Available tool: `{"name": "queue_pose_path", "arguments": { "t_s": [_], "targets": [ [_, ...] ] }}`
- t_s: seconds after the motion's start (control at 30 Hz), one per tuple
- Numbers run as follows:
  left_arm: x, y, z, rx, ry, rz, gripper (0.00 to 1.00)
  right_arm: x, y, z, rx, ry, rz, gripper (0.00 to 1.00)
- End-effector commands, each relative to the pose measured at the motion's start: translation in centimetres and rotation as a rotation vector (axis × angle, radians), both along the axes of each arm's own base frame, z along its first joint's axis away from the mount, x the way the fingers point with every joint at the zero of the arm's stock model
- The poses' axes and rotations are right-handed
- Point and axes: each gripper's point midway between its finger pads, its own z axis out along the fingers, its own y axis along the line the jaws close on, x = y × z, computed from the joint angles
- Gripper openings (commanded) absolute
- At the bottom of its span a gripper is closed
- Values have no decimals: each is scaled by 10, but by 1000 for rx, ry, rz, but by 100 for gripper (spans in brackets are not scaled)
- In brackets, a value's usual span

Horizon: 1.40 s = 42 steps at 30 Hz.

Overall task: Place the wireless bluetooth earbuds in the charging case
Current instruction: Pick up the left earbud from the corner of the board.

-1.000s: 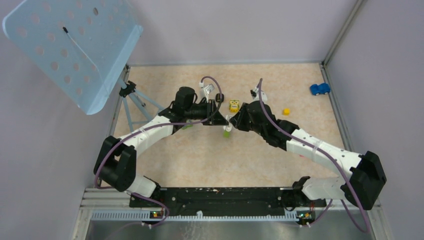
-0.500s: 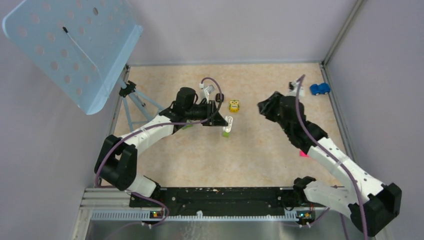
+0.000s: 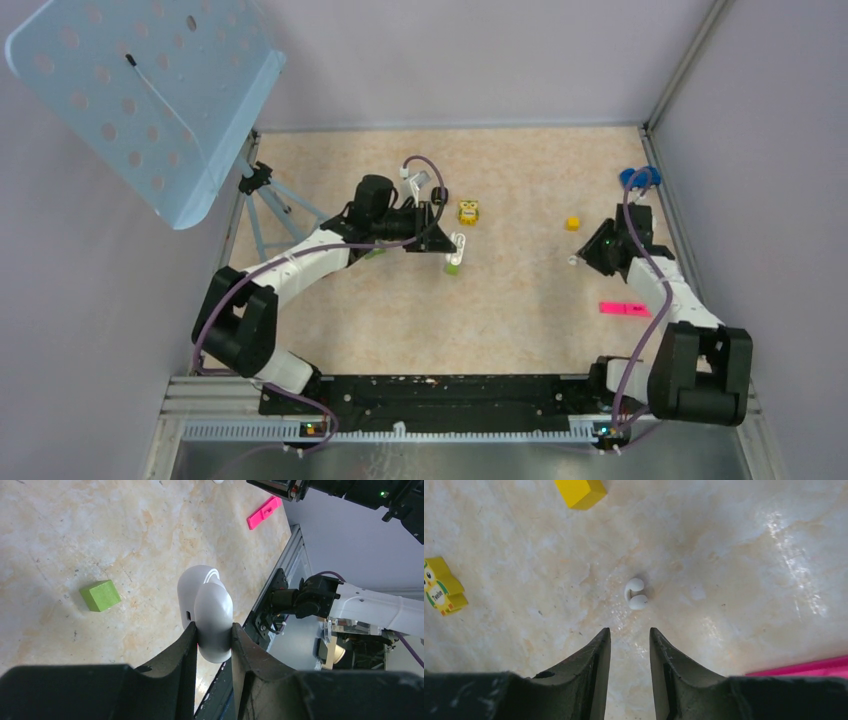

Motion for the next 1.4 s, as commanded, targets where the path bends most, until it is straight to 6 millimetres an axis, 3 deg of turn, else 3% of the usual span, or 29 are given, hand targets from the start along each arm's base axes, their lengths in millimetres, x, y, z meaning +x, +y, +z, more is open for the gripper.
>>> {"name": "queue_pose_path", "arguments": {
  "t_s": [0.0,0.43,0.53,0.67,1.37],
  "targets": [
    [11,-9,18,-38,-46,-6,0,20,15,-2,45,-45,116,32],
    [18,-13,22,-46,-42,14,0,47,31,-16,106,-88,220,29],
    [20,-13,24,-46,-46,21,0,49,26,-23,84,-67,207,29],
    [22,-14,27,-46,-51,20,0,41,16,-35,40,-5,174,30],
    [18,-15,23,-44,-46,-1,0,17,2,-33,-56,13,169,30]
  ]
}}
